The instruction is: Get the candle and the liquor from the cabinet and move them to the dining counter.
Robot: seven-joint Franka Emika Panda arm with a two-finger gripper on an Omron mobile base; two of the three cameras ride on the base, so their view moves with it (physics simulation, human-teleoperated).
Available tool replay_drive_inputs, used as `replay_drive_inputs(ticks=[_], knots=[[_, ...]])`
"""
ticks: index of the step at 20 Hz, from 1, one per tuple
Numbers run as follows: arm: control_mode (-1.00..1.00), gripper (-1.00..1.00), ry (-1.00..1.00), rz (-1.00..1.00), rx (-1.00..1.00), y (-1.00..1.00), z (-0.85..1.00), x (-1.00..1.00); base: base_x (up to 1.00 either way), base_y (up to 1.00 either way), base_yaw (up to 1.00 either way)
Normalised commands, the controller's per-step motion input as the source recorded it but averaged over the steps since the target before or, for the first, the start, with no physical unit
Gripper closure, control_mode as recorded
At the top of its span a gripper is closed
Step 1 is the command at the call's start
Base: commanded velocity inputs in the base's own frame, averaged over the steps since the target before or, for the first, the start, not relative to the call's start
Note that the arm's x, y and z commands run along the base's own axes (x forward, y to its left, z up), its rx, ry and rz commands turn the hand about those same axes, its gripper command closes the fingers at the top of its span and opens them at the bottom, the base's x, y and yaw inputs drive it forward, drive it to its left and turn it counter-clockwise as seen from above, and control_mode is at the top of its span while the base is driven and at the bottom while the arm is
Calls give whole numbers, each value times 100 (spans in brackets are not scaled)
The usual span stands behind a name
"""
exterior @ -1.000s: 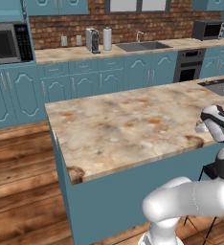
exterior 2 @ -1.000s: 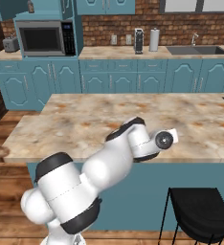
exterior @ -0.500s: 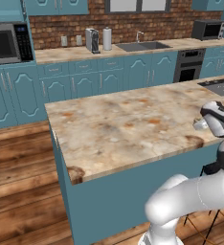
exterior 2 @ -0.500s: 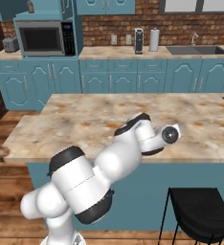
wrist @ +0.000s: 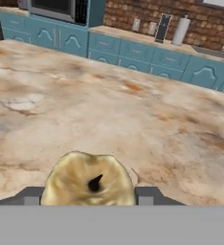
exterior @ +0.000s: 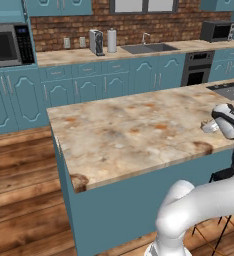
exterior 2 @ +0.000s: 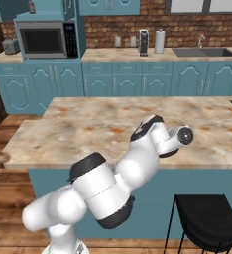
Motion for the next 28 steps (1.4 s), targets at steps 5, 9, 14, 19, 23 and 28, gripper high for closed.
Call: replay_drive_inputs(ticks=[5, 9, 14, 19, 23, 28], knots=[[-100, -100, 1, 8, 0, -9, -32, 16, 0, 0, 0], [-100, -100, 0, 5, 0, -1, -19, 1, 0, 0, 0], [-100, -100, -1, 1, 0, -3, 0, -4, 0, 0, 0], [-100, -100, 0, 0, -1, 0, 22, -1, 0, 0, 0], [-100, -100, 0, 0, -3, 0, 40, 0, 0, 0, 0], [-100, -100, 0, 0, -6, 0, 53, -1, 0, 0, 0]])
